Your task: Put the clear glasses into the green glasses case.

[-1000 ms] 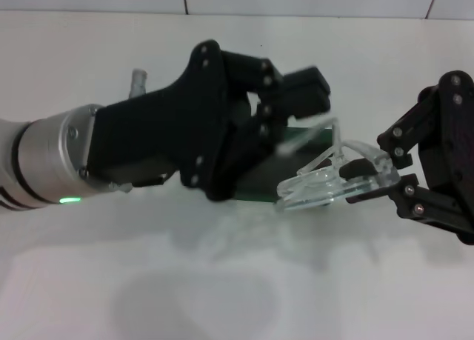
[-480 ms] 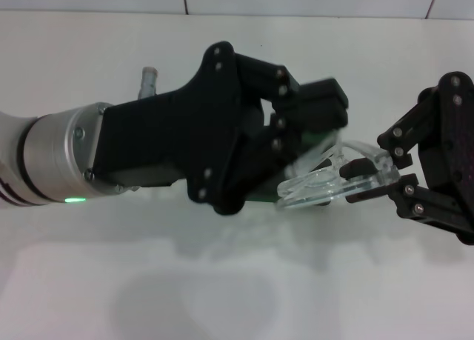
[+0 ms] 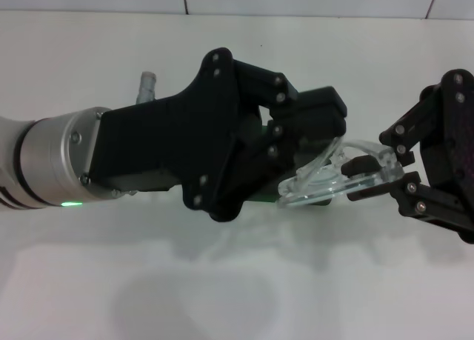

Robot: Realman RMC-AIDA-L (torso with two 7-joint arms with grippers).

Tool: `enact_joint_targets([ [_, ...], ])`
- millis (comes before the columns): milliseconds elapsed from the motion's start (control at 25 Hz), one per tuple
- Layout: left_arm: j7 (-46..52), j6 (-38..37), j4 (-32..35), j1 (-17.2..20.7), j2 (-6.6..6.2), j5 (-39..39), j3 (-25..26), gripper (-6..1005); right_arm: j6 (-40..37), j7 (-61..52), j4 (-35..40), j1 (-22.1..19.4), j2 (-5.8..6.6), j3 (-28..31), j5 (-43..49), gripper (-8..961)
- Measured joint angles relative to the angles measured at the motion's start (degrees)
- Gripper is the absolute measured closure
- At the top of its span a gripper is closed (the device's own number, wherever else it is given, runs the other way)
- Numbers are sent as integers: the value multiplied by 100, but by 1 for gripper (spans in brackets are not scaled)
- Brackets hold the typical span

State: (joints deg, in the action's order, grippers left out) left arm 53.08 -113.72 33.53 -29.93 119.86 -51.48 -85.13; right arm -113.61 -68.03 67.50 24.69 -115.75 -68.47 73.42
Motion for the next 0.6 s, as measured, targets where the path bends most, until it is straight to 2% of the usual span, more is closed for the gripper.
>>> enact_joint_targets([
  [600,-19,178,-85,49,-23,-38,407,944,-2,9,-8,-3,0,0,-4,906],
])
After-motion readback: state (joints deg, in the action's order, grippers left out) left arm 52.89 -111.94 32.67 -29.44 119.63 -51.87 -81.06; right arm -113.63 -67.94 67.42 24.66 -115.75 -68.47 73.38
